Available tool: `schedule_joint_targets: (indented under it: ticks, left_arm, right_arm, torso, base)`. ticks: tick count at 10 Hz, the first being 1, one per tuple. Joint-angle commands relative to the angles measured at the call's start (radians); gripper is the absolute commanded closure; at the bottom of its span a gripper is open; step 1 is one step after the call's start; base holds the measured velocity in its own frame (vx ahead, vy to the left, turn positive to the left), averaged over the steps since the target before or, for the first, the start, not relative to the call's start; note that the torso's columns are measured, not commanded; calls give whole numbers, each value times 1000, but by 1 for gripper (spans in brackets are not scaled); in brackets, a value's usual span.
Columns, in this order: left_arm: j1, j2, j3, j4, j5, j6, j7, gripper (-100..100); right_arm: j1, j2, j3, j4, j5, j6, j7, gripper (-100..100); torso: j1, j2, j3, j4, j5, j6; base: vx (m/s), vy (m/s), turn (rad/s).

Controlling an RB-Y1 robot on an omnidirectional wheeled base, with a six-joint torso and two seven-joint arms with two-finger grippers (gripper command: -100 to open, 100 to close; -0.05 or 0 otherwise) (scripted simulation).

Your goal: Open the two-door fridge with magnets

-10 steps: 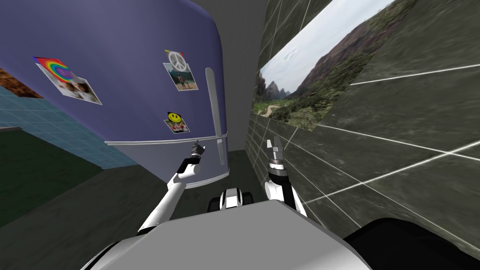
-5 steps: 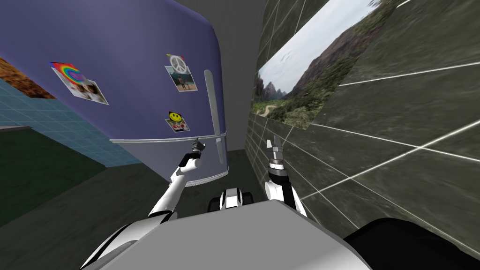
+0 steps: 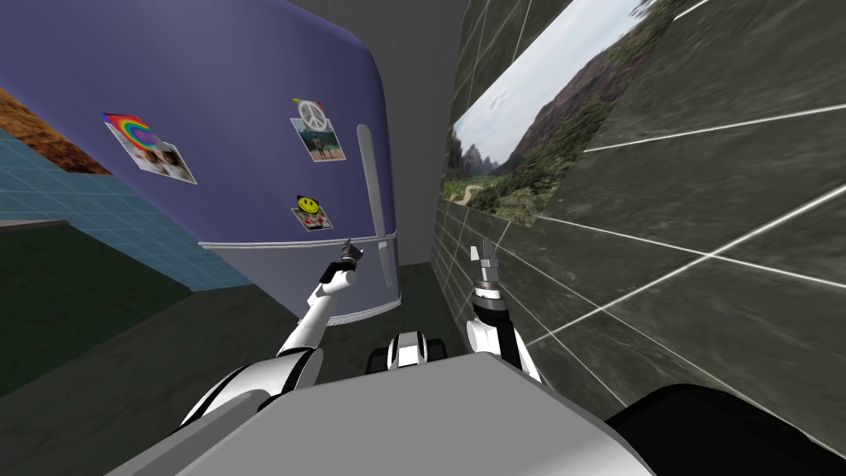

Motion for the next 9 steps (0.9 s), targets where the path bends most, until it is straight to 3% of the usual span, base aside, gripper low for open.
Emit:
schedule_joint_targets:
  ticks: [1, 5, 6, 9]
  left_arm:
    - [-62, -11, 37, 39, 0, 41, -2, -100]
    - [-174, -21, 96, 131, 2, 104, 1, -100]
    - [-183, -21, 96, 131, 2, 104, 1, -100]
    - [-286, -27, 145, 204, 2, 158, 3, -100]
  right_arm:
    - [0, 0, 0, 0, 0, 0, 0, 0]
    - [0, 0, 0, 0, 0, 0, 0, 0]
    - [0, 0, 0, 0, 0, 0, 0, 0]
    - [0, 0, 0, 0, 0, 0, 0, 0]
  torso:
    - [-2, 1, 0, 0, 0, 0]
    - [1, -1, -1, -1, 1, -1]
    - [0, 0, 0, 0, 0, -1]
    - [-1, 0, 0, 0, 0, -1]
  base:
    - [-54, -64, 1]
    - [-35, -65, 13]
    - [-38, -58, 6]
    - [-51, -78, 16]
